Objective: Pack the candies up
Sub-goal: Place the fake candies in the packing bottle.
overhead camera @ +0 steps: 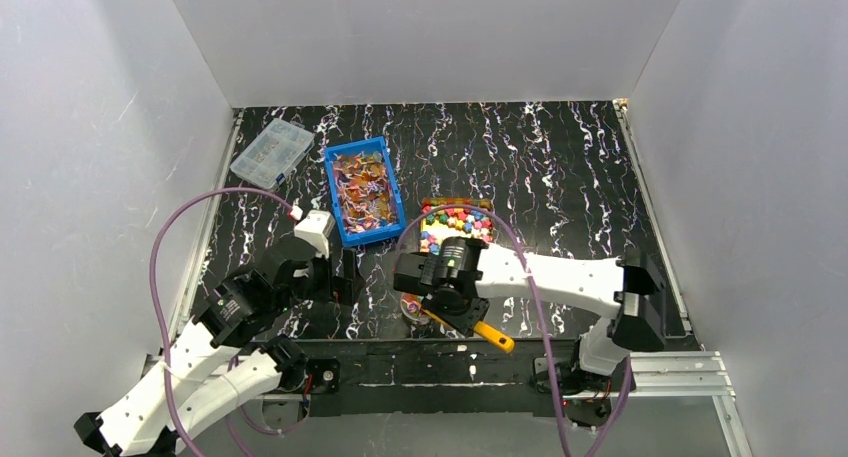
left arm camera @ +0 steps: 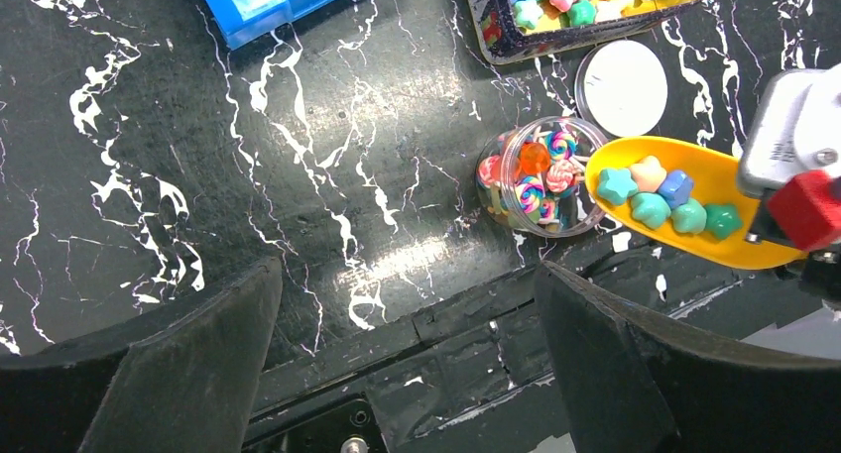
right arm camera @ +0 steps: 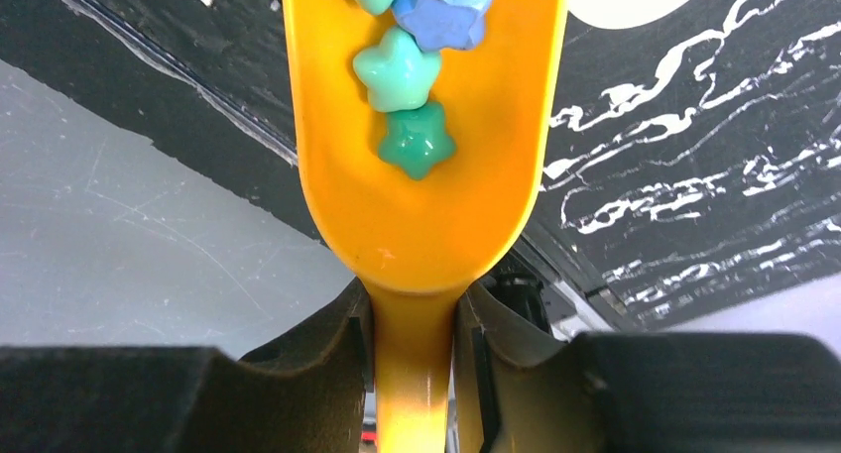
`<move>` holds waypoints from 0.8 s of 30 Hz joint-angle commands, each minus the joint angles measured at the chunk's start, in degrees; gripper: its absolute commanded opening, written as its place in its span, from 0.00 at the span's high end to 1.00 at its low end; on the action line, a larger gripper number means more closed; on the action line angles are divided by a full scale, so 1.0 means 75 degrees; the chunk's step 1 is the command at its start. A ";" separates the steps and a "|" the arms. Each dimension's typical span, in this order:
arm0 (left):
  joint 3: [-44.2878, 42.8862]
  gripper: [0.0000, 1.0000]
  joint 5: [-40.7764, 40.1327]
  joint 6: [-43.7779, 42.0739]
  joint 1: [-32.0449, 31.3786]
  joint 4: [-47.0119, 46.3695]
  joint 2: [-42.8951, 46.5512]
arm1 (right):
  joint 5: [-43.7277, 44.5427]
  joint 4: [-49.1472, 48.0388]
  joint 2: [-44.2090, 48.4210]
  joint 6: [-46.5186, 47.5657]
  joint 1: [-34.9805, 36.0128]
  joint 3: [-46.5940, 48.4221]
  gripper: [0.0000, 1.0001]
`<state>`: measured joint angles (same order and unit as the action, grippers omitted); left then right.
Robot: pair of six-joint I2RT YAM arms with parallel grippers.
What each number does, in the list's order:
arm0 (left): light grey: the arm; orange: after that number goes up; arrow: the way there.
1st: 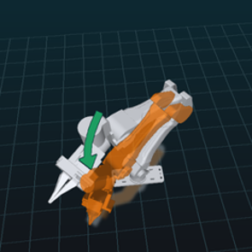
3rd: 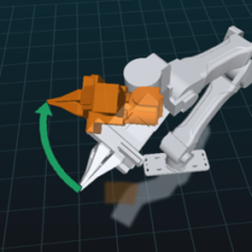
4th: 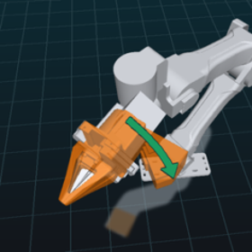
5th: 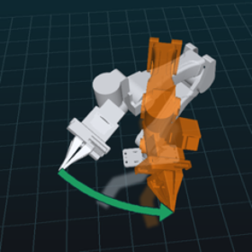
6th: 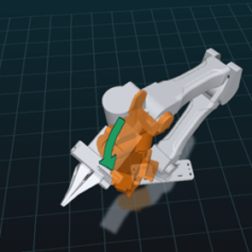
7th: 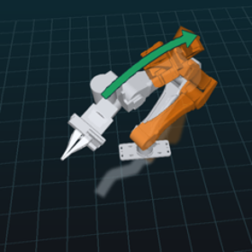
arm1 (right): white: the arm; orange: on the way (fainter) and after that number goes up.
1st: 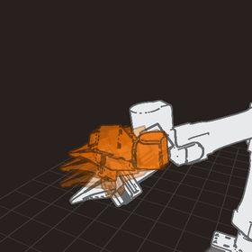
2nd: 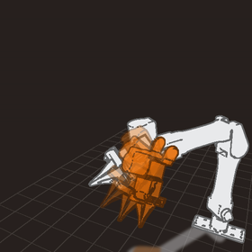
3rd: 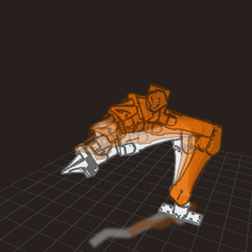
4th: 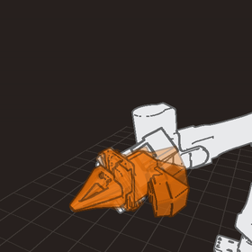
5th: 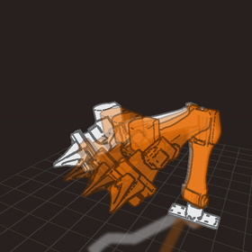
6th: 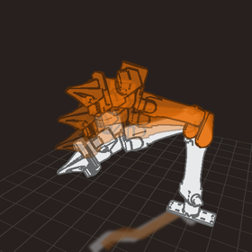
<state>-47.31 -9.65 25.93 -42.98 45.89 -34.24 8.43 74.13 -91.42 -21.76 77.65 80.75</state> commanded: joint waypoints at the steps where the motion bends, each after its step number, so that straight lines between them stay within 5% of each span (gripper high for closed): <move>1: 0.0075 0.02 -0.0046 -0.0103 -0.0026 0.0055 0.0183 | -0.0076 0.0948 -0.0701 -0.0027 0.0008 0.1023 0.99; 24: 0.0115 0.02 0.0019 -0.0094 -0.0030 0.0066 0.0820 | -0.1663 0.0969 -0.1465 0.0089 -0.0790 0.1419 0.99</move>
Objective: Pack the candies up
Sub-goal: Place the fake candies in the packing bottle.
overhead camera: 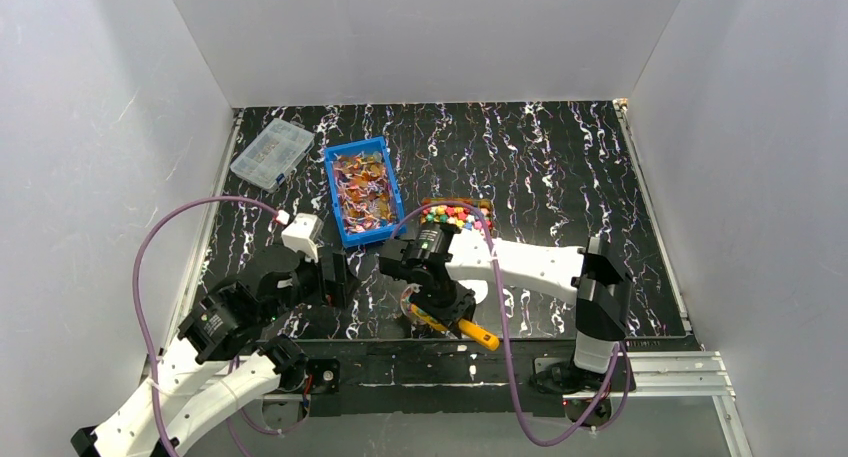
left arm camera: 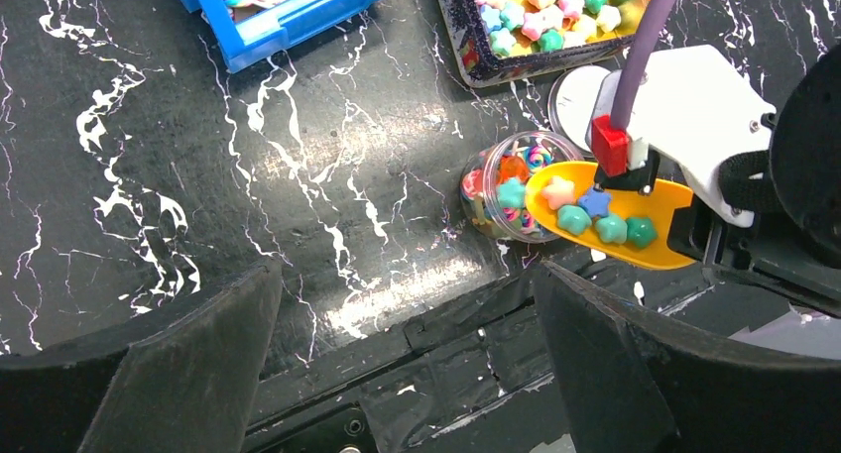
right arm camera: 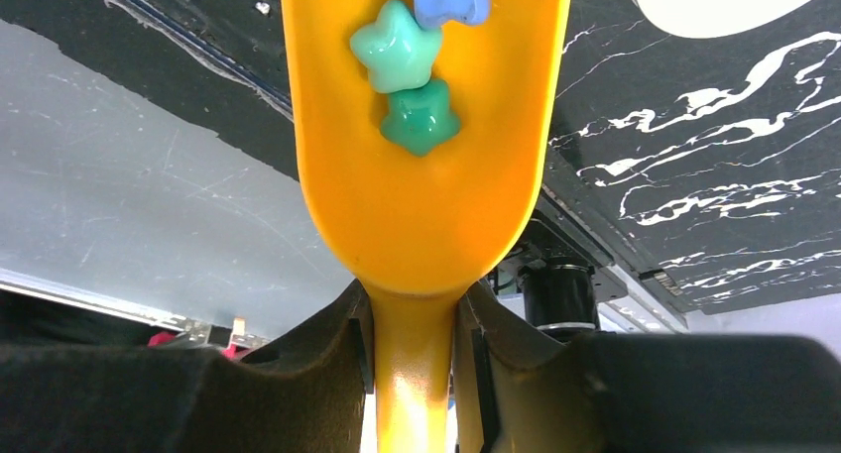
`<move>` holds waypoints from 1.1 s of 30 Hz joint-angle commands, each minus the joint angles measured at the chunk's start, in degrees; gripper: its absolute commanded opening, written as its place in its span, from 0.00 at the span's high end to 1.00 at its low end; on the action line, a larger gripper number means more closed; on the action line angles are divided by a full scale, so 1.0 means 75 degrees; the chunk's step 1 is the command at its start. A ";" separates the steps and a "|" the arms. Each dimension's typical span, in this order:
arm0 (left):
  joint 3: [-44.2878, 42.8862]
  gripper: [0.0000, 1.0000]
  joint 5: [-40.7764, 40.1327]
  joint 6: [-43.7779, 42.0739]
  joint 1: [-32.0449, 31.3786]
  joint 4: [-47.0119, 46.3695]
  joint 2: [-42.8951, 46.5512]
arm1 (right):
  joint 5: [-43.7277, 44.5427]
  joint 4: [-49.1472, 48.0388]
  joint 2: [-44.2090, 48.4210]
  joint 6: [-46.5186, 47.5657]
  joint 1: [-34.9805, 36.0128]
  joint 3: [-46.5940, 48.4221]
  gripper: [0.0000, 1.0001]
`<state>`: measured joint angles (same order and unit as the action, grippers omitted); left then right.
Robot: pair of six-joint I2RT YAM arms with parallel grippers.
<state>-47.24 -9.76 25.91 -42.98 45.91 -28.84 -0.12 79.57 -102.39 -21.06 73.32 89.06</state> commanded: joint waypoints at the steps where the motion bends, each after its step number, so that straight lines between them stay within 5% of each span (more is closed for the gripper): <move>1: 0.0107 0.02 0.0044 -0.0092 -0.0027 0.0055 0.0138 | -0.0624 0.0242 -0.0001 -0.0005 -0.0246 0.0332 0.99; 33: 0.0182 0.01 0.0006 -0.0056 -0.0026 0.0013 0.0763 | -0.3805 0.0254 0.0381 0.0537 -0.1952 -0.0442 0.99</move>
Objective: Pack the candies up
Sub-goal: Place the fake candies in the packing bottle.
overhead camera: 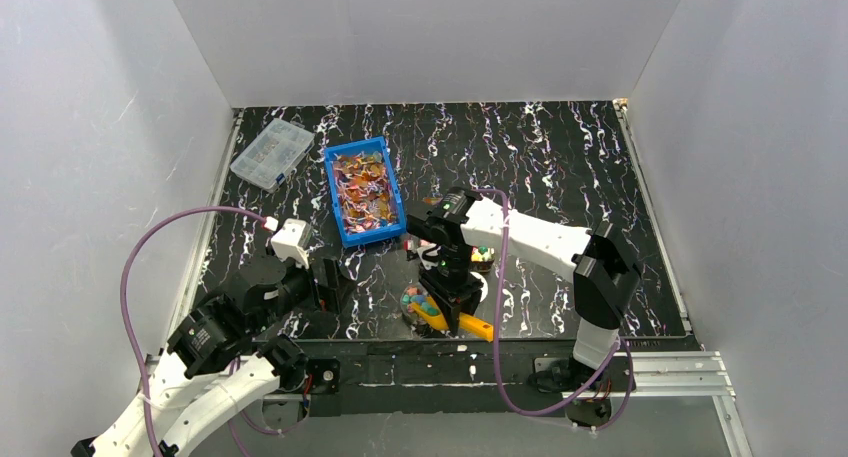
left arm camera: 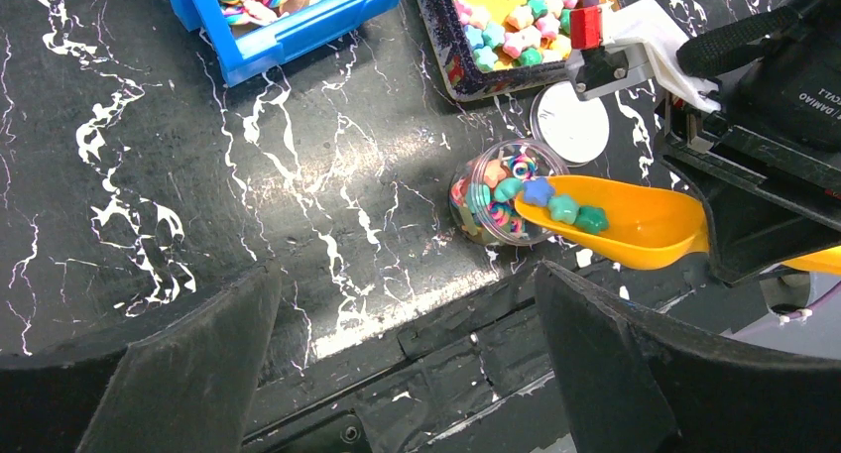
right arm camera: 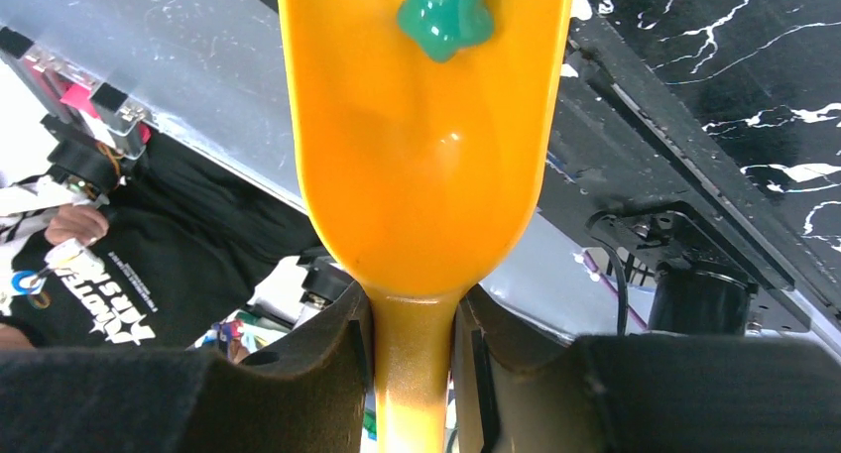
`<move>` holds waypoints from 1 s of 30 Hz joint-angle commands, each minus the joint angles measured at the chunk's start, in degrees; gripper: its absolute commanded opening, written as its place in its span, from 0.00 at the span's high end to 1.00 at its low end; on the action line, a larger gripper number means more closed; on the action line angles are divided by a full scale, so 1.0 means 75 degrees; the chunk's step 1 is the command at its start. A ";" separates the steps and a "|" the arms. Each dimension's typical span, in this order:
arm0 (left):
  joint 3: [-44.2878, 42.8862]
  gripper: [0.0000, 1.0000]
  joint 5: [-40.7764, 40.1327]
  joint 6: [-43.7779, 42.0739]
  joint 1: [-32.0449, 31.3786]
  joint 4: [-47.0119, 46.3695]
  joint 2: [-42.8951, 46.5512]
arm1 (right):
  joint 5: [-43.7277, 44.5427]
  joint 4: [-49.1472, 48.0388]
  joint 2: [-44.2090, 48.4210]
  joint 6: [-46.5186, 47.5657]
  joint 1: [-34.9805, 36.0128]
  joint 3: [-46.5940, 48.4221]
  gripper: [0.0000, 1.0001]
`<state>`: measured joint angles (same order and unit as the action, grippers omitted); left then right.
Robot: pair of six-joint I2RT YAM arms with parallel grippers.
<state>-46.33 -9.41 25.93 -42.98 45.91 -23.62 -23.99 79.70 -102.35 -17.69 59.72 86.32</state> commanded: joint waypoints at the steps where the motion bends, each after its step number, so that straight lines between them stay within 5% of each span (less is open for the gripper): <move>1: 0.0065 0.01 -0.0040 -0.0059 -0.0025 0.0010 0.0076 | -0.0667 0.0236 0.0405 0.0077 -0.0181 -0.0098 0.99; 17: 0.0071 0.01 -0.0081 -0.0053 -0.0031 0.0018 0.0038 | -0.1720 0.0238 0.0747 0.0200 -0.0678 -0.0590 0.99; 30: 0.0039 0.00 0.0066 -0.0048 -0.0032 -0.0002 -0.0400 | -0.0915 0.0225 0.1391 0.0680 -0.0721 -0.0671 0.99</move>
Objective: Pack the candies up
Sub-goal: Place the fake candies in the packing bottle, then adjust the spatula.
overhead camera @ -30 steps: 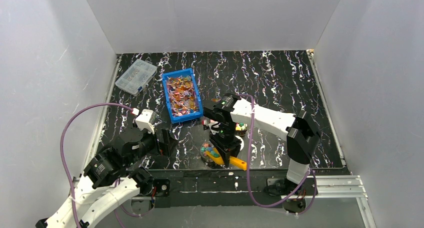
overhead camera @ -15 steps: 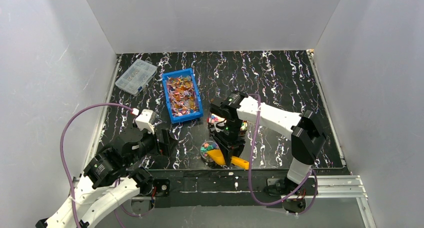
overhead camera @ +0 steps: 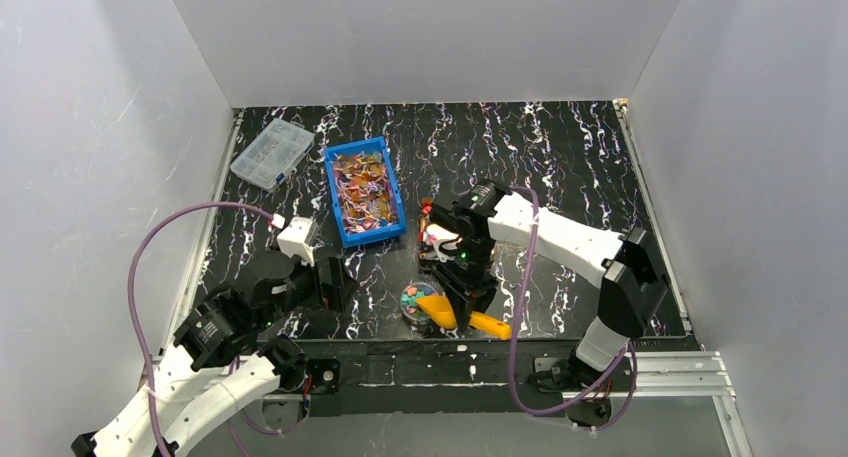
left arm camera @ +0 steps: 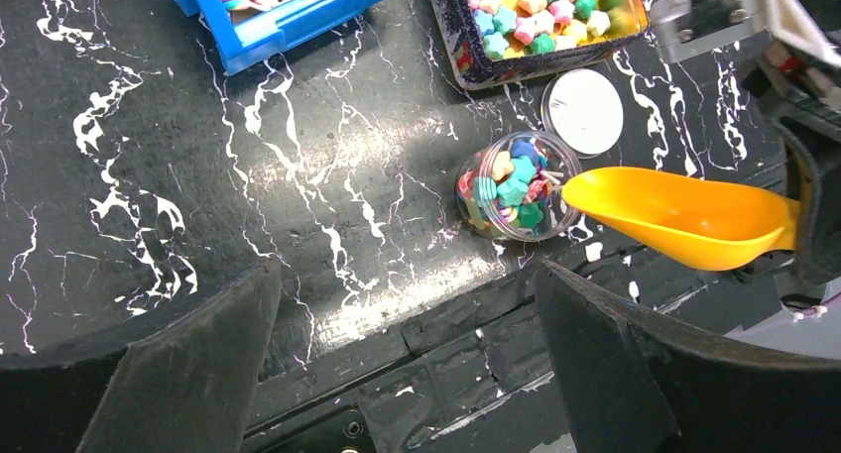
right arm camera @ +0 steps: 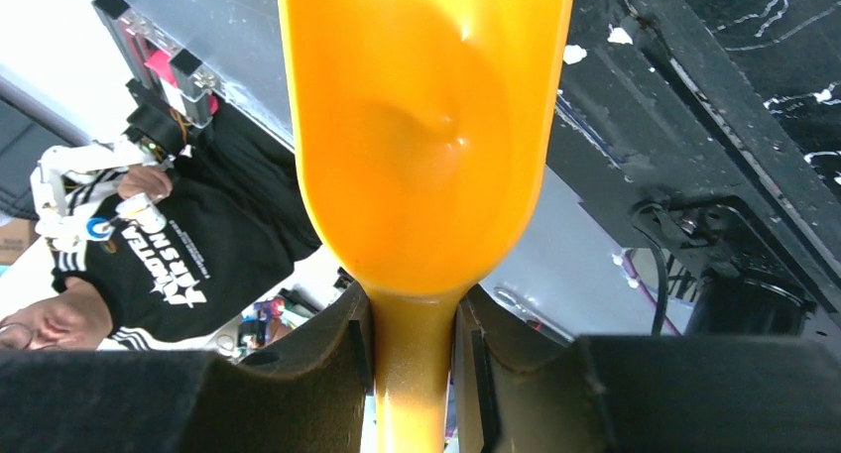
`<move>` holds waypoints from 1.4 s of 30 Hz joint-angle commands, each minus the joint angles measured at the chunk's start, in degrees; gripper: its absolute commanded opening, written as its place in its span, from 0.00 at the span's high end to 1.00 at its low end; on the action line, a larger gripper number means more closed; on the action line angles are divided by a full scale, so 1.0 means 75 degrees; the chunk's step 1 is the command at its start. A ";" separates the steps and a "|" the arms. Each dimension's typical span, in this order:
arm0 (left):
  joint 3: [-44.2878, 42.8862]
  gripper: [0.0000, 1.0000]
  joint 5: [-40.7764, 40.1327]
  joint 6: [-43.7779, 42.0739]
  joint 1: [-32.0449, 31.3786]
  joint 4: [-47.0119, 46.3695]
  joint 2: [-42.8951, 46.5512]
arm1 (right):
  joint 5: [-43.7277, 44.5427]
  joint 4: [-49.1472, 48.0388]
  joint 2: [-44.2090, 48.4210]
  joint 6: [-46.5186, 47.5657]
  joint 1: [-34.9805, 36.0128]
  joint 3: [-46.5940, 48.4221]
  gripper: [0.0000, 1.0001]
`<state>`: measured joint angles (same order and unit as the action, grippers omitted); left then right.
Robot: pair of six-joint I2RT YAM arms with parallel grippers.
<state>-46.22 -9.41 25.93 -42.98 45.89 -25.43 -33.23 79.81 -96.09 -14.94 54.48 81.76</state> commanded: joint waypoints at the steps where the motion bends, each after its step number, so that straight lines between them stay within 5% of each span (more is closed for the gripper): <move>1: 0.0022 0.01 0.0110 -0.0048 -0.0024 -0.0010 -0.0195 | 0.0441 0.0197 0.0646 0.0341 -0.0022 -0.0055 0.99; 9: -0.0309 0.01 0.0850 0.0164 -0.0024 0.0053 -0.0744 | 0.1646 -0.0450 0.1300 0.0668 0.0153 -0.0442 0.99; 29: -0.1482 0.01 0.2652 0.1521 -0.0023 0.0483 -0.2030 | 0.4502 -0.5492 0.3924 0.1836 0.2060 -0.3188 0.99; 42: -0.1767 0.01 0.2766 0.1705 -0.0026 0.0415 -0.2925 | 0.5223 -0.6176 0.4863 0.2205 0.2731 -0.3668 0.99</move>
<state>-57.43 10.31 38.46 -42.98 48.31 -46.26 4.16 38.15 -62.17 -0.56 74.02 54.85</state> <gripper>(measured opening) 0.994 0.368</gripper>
